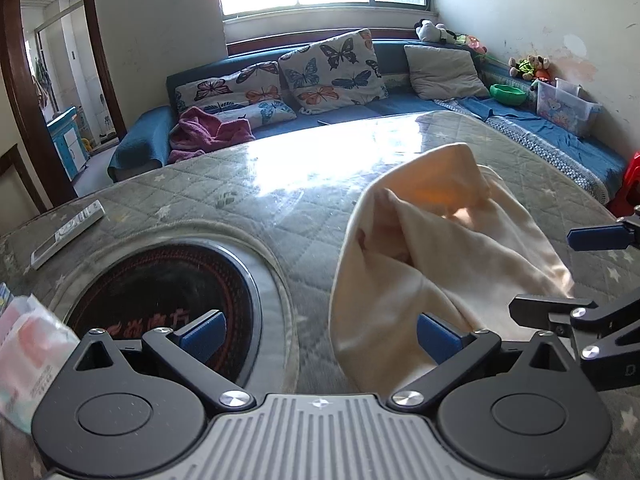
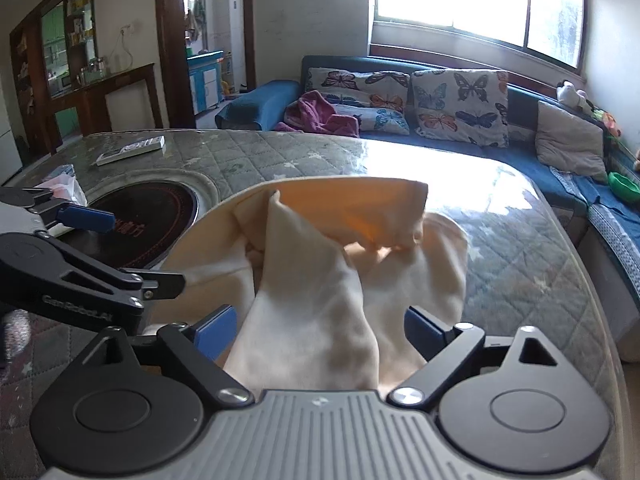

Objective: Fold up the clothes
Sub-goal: 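Grasp the shirt edge with the right gripper while the left gripper grasps another edge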

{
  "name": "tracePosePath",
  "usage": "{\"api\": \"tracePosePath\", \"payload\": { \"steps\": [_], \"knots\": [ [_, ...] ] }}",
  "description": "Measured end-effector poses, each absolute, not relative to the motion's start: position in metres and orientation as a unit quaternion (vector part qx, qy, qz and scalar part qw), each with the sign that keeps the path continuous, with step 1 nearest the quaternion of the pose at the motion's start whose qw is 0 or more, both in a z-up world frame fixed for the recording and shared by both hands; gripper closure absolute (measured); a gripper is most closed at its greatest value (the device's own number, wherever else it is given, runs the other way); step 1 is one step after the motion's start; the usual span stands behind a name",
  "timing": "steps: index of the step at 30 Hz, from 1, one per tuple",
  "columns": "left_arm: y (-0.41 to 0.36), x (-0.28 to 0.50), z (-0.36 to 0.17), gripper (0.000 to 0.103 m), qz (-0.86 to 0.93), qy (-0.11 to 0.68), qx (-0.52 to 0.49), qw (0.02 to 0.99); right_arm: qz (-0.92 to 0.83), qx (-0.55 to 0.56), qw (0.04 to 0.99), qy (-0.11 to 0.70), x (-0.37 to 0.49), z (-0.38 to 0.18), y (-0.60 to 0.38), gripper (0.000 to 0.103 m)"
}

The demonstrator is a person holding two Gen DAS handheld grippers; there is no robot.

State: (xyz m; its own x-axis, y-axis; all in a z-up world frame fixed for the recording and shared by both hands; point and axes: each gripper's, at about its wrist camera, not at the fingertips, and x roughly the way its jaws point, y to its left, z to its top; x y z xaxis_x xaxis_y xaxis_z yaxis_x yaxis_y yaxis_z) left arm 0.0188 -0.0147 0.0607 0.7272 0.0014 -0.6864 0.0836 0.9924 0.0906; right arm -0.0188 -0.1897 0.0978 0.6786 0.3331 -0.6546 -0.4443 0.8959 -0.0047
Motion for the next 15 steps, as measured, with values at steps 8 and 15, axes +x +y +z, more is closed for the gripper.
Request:
{"api": "tracePosePath", "payload": {
  "steps": [8,15],
  "knots": [
    [-0.014,0.042,0.059,0.008,-0.037,0.364,0.062,0.928,0.218,-0.071,0.911,0.343,0.012,0.098,-0.184,0.023],
    [-0.005,0.056,0.053,0.020,-0.040,0.371,0.048,0.927,0.226,-0.062,0.907,0.348,0.039,0.094,-0.173,0.036]
  ]
}}
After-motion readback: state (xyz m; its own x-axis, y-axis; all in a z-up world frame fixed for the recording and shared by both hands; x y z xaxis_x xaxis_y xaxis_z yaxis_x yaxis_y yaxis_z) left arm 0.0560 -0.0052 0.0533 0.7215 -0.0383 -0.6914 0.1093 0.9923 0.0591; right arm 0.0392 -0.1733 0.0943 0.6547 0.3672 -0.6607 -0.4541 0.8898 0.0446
